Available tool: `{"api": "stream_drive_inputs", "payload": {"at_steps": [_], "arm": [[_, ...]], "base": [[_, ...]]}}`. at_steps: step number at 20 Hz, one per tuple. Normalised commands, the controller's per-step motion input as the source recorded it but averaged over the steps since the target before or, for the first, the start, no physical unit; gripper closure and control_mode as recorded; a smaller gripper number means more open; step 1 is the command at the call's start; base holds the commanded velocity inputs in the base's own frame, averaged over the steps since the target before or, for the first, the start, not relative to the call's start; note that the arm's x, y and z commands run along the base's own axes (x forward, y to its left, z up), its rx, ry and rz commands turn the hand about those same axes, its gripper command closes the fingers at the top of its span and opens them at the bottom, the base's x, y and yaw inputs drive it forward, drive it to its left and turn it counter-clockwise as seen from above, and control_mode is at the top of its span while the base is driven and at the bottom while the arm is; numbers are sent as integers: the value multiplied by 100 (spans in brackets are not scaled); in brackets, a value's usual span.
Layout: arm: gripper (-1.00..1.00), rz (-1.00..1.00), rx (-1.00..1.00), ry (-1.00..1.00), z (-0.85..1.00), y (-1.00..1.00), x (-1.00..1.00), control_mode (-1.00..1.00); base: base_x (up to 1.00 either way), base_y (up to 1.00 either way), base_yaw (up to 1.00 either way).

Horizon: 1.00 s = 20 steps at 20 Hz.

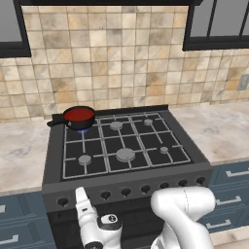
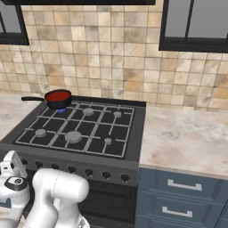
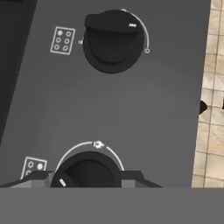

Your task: Wait until the marinara sauce is simmered to a deep red color and then turn off the stove.

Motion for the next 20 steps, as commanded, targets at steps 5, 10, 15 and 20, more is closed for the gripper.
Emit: {"api": "stream_drive_inputs", "payload": {"at_steps": [5,10,15,20], "arm": [[100,-31,75,-7,-42,0,-7,-100],[100,-29,75,-7,-40,0,-10,-100],[100,-26,75,-6,-34,-5,-21,-100],[100,-24,75,0,-4,-3,-13,-100]], "base": [[0,0,0],[0,0,0],[0,0,0],[0,0,0]]}}
